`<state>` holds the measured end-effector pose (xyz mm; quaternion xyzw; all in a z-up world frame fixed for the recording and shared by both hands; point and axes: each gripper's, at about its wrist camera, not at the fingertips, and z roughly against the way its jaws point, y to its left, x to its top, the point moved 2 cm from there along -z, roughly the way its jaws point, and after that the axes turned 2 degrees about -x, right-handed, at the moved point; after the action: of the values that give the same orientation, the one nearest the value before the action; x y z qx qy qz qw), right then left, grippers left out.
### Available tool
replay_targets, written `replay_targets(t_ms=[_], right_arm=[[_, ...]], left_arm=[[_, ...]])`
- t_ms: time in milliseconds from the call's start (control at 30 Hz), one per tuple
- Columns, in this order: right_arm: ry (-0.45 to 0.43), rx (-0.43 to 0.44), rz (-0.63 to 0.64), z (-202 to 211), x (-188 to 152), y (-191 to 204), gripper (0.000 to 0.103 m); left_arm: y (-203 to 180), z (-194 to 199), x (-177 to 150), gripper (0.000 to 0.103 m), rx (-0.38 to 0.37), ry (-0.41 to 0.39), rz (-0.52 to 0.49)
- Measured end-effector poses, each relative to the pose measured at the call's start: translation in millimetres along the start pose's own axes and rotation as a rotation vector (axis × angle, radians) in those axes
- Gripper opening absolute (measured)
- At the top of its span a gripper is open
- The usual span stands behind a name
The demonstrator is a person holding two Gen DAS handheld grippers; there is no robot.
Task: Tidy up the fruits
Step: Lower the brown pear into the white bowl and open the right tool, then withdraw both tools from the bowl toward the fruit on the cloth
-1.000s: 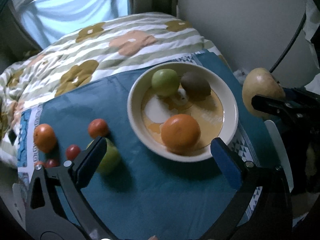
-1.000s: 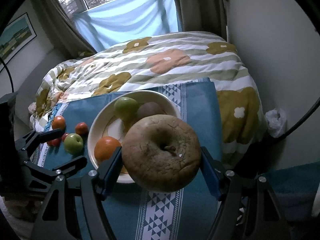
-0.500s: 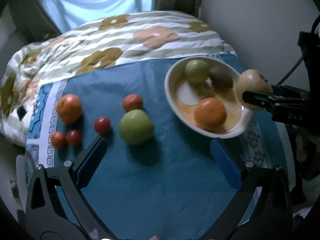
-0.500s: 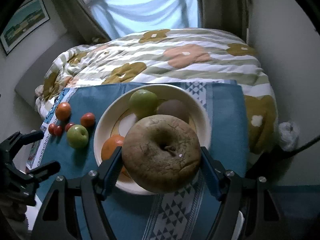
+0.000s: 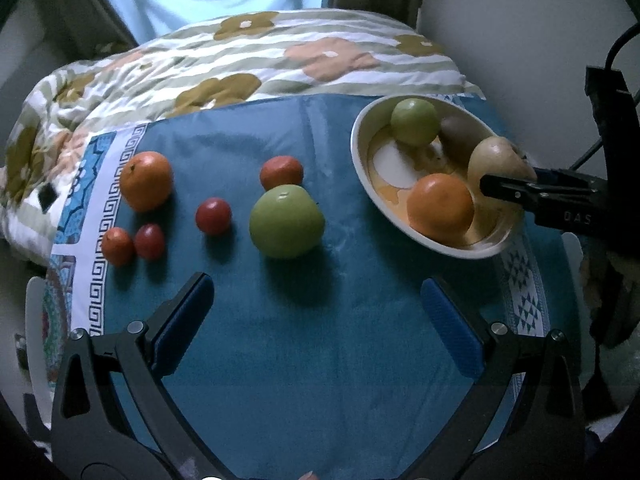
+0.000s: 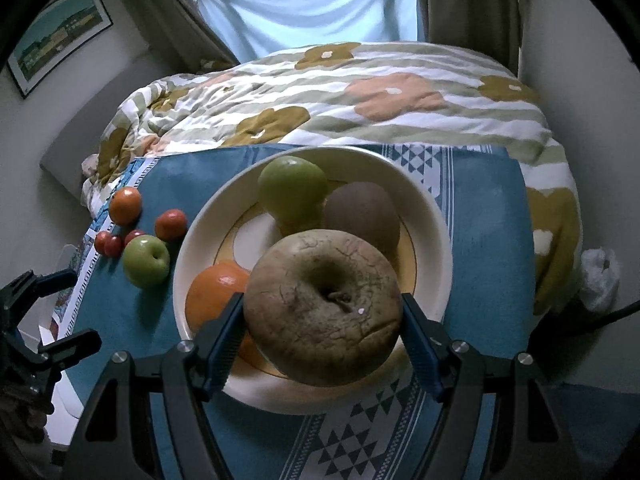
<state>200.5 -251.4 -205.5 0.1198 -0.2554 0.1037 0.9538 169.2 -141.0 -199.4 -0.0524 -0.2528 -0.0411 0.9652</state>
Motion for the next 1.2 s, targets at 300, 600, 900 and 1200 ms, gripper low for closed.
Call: replay_targets(t_ms=[300,600,900,1200], right_arm=[[-0.099,0.036,-0.026,18,4,-4,0.103],[-0.107,0.001,-0.011,37,0,2,0.103],[-0.124,-0.036,0.019,73,2,15,0.103],[-0.122,-0.048,0.069,94,5,49,0.103]], left_arm=[[1,5,-1,0.103,0.010,-0.001,0.010],[1,21,-1,0.103,0.013,-0.032,0.007],[15,68,-3,0.103,0.053,-0.111,0.030],[54,108,-16,0.103,0.085,-0.169,0.113]])
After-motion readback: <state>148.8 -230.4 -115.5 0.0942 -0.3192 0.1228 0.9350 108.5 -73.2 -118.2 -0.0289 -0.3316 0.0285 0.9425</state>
